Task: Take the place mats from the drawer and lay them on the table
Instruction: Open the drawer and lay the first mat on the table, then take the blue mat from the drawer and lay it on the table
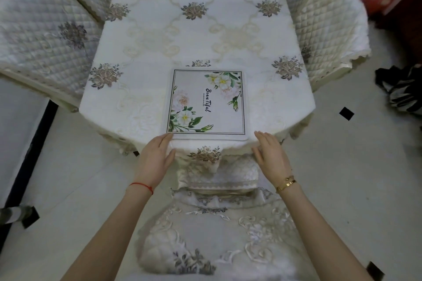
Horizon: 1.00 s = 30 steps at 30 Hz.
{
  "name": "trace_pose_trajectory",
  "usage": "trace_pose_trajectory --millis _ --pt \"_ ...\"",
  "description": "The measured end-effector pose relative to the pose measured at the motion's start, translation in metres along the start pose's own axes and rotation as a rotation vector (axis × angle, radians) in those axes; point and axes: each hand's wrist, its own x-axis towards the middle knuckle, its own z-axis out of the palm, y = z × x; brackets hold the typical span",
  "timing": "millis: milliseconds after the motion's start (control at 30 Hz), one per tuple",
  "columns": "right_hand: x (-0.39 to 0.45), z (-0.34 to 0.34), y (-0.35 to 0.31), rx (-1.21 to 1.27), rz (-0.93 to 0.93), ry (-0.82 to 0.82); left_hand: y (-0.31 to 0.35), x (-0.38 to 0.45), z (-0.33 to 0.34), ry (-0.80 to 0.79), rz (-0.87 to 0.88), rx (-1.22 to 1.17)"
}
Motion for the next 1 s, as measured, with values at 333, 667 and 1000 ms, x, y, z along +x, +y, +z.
trace_pose_trajectory --millis 333,667,1000 --pt "-0.104 -0.046 -0.004 0.016 -0.054 0.165 0.061 -0.077 -0.039 0.135 0.089 -0.019" --pt "-0.216 -0.059 -0.006 0.036 0.105 0.347 0.099 -0.121 -0.054 0.043 0.233 -0.091" --pt "-0.388 -0.038 -0.042 0.044 0.474 0.509 0.140 -0.172 -0.042 -0.137 0.524 -0.067"
